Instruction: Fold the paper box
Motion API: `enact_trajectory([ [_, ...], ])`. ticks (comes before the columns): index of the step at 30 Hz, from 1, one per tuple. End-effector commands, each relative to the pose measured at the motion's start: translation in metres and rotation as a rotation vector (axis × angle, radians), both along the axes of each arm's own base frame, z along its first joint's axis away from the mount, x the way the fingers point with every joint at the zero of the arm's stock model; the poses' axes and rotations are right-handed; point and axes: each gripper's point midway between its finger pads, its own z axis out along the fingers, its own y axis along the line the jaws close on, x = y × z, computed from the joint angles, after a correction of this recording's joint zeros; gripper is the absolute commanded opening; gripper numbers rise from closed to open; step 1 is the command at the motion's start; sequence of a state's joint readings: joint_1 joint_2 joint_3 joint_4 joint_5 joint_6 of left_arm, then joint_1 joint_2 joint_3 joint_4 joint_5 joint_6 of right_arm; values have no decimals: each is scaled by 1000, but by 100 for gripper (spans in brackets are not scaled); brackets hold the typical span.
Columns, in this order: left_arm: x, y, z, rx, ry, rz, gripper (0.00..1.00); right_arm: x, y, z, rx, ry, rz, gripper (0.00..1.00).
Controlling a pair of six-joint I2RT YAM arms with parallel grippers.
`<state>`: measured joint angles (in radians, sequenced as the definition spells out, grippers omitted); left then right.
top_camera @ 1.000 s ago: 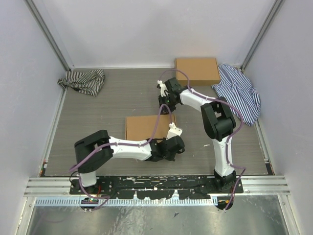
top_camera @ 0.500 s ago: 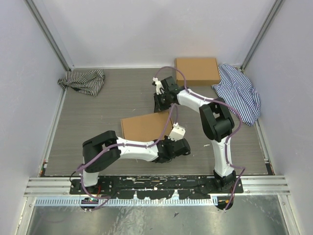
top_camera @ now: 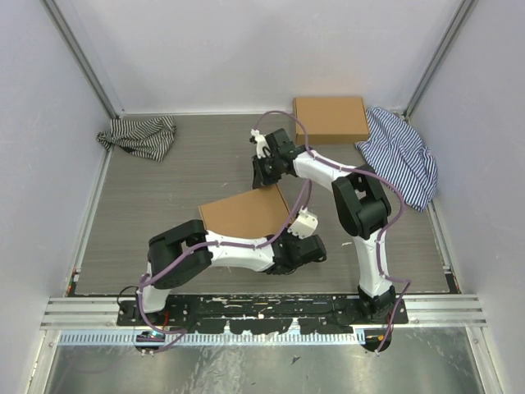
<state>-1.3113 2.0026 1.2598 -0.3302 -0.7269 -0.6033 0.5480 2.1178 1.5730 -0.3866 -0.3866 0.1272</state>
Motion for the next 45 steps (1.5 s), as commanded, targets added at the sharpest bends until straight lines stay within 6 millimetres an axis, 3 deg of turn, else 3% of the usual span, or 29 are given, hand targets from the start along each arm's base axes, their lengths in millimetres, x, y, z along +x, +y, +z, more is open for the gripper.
enact_trajectory([
  [1,28,42,24,110,-144,50,23,-66,-20,-16,-119,253,-5,15],
  [8,11,50,52,8,-102,-23,29,-33,-31,4,-147,152,-154,18],
  [13,-1,40,65,-64,-68,-61,34,-17,-40,26,-159,74,-236,23],
  [20,-17,21,78,-62,-75,-114,40,-4,-52,74,-151,-34,-305,34],
  [28,-42,24,97,-121,-60,-103,40,-3,-75,130,-156,-132,-391,39],
  [31,-54,39,112,-155,-69,-68,39,-11,-95,145,-158,-186,-471,40],
  [35,-57,83,146,-218,-91,-2,42,-35,-125,167,-100,-293,-556,41],
  [36,-57,92,157,-232,-97,-6,46,-42,-131,171,-79,-318,-572,41],
  [40,-59,137,193,-221,-116,-16,78,-75,-153,160,-60,-335,-594,44],
  [42,-58,164,202,-192,-123,13,99,-92,-154,154,-45,-306,-565,49],
  [43,-58,176,206,-184,-128,22,98,-100,-153,151,-29,-294,-546,52],
  [45,-55,201,213,-188,-145,56,98,-112,-156,146,-4,-287,-550,69],
])
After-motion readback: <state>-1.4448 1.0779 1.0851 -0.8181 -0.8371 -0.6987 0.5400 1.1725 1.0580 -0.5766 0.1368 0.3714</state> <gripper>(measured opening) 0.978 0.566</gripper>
